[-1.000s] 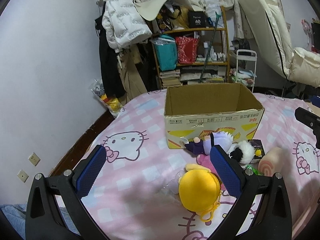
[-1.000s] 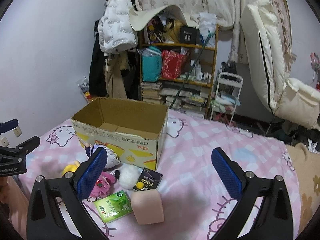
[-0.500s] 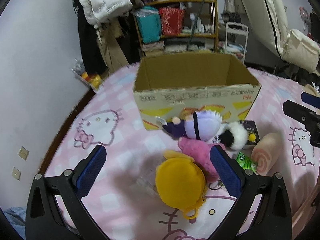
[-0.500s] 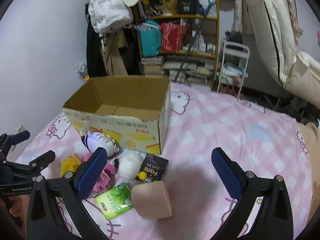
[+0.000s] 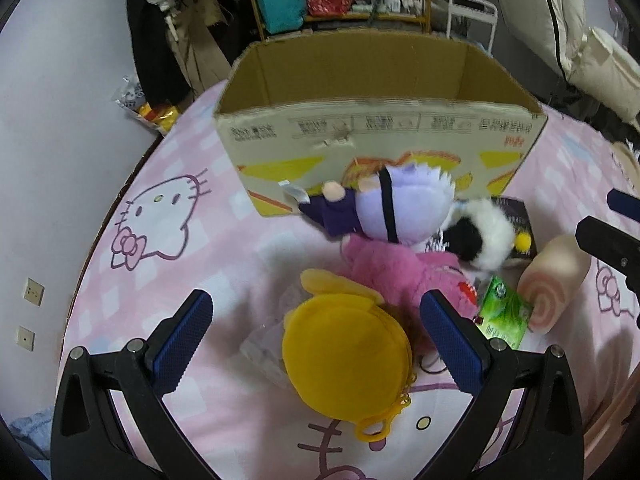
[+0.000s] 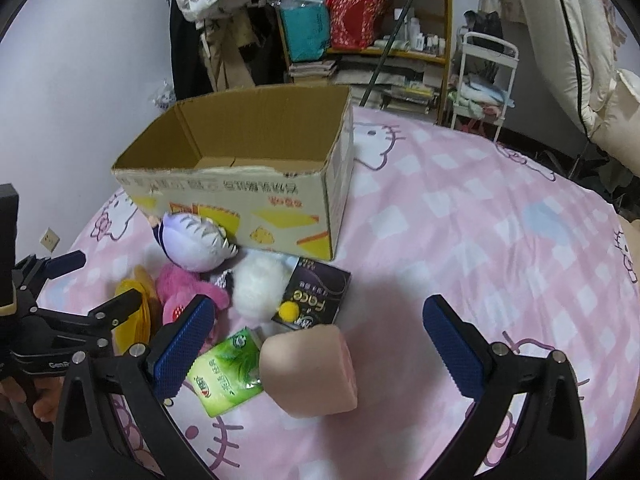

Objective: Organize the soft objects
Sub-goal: 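Lower the right gripper onto the pink sponge roll while the left gripper grasps the yellow plush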

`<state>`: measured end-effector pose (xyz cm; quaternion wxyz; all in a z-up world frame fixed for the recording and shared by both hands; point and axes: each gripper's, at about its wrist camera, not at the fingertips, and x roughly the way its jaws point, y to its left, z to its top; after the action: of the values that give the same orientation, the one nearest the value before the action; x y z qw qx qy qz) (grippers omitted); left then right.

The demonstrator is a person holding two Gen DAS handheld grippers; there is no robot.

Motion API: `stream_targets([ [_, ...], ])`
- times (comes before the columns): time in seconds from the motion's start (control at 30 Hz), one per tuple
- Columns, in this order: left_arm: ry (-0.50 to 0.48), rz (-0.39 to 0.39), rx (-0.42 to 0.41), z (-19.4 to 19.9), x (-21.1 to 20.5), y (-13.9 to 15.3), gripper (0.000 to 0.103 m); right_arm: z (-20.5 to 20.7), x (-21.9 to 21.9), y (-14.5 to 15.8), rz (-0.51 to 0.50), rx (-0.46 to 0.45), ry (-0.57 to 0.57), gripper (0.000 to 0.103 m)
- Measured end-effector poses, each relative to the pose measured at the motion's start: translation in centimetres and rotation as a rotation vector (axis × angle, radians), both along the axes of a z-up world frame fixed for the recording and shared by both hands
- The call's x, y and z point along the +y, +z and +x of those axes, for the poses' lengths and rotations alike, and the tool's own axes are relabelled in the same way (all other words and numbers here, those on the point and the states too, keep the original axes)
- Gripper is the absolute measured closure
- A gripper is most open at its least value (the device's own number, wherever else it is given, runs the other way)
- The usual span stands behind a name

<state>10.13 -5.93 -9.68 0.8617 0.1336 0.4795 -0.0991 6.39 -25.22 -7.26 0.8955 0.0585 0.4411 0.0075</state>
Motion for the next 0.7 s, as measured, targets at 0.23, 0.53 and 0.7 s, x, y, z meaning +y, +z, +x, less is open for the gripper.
stream_targets([
  [0.23, -0.004, 0.027, 0.069, 0.0, -0.3, -1.6, 0.001, 0.1, 0.8, -1.0, -0.013, 0.063, 0.031, 0.000],
  [0.53, 0.024, 0.000, 0.157, 0.8, 0.0, -3.4, 0.001, 0.5, 1.6, -2.3, -0.026, 0.132, 0.069, 0.021],
  [0.7, 0.023, -0.090, 0.216, 1.1, 0.5, -4.0, 0.017, 0.8, 1.7, -3.0, -0.017, 0.171, 0.082, 0.047],
])
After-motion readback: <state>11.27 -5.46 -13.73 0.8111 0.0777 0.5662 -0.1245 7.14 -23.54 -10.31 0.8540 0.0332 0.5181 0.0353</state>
